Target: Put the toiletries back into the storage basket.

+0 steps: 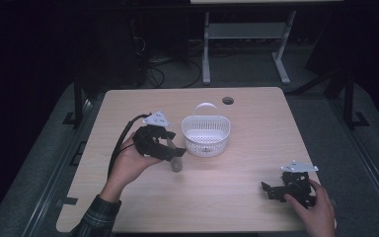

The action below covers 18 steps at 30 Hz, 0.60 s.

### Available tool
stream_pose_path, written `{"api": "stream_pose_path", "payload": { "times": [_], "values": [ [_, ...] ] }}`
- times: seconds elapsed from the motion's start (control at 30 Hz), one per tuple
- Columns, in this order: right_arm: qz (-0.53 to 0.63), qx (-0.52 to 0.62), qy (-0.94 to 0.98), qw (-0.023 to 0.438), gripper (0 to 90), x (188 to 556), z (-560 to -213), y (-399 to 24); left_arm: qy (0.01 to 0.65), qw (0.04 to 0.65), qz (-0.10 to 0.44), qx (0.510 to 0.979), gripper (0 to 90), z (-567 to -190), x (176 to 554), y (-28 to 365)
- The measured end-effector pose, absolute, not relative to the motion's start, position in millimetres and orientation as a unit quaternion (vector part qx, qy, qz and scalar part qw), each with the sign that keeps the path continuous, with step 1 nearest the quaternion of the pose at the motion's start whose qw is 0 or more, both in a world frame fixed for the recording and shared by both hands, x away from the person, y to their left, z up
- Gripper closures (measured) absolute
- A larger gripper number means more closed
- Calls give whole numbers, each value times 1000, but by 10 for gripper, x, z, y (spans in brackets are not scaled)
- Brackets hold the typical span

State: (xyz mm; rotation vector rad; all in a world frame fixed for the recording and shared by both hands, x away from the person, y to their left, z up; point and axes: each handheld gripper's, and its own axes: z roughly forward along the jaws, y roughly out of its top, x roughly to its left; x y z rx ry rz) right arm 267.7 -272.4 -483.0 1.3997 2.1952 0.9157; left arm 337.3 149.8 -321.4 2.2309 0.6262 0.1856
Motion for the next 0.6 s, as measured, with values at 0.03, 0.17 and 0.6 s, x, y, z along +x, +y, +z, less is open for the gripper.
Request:
{"api": "stream_pose_path", "payload": {
  "times": [0.03, 0.17, 0.6],
  "values": [
    [326, 498, 781, 190, 0, 2677, -4830, -2724, 247, 399, 74, 880, 296, -3190, 3394, 1503],
    [326, 498, 781, 190, 0, 2677, -4830, -2724, 245, 400, 77, 880, 296, -3146, 3423, 1509],
    [326, 498, 781, 190, 0, 2677, -4830, -2724, 244, 405, 82, 877, 296, -3002, 3509, 1477]
  ]
}}
